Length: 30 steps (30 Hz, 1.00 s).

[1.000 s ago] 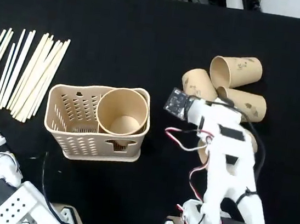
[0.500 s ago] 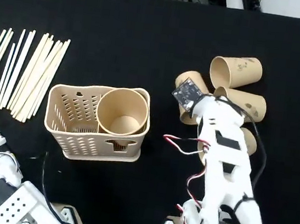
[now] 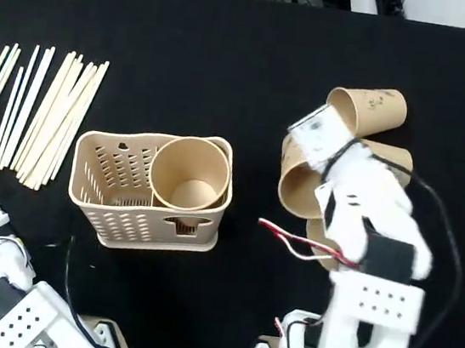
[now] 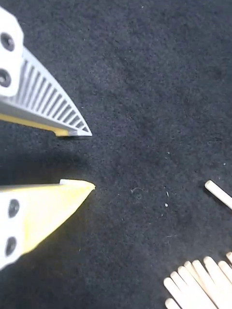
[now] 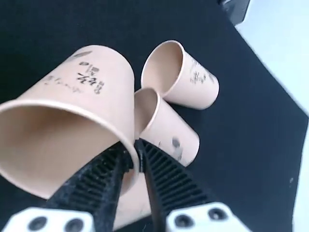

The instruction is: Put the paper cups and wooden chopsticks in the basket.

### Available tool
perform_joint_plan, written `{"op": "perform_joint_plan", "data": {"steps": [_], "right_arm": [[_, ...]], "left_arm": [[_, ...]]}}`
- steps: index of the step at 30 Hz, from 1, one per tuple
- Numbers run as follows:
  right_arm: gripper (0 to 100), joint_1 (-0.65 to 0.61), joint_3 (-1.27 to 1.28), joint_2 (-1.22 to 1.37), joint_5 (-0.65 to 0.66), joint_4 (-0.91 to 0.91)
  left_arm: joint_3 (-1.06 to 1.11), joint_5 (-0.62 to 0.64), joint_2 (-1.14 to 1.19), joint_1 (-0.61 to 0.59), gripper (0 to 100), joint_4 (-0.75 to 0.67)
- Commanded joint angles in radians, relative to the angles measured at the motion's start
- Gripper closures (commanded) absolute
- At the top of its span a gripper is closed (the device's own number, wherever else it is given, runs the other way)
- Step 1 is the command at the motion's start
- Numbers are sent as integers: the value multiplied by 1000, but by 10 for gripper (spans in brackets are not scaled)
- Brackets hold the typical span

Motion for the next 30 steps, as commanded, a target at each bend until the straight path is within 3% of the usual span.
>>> {"op": "perform_joint_plan", "data": {"steps": [1,8,12,23,30], "right_arm": [[988,-20,-291,18,-87,227],[988,-261,-776,124,-261,580],[988,-377,-1009,133,-338,598],[988,-654,-1001,249,-404,598],[988,-667,-964,348,-414,597]], "left_arm": [[18,-8,-8,10,848,-6],[18,-8,-8,10,848,-3],[18,-8,-8,10,848,-2],[18,-8,-8,12,848,-5],[18,-8,-8,12,848,-3]]}}
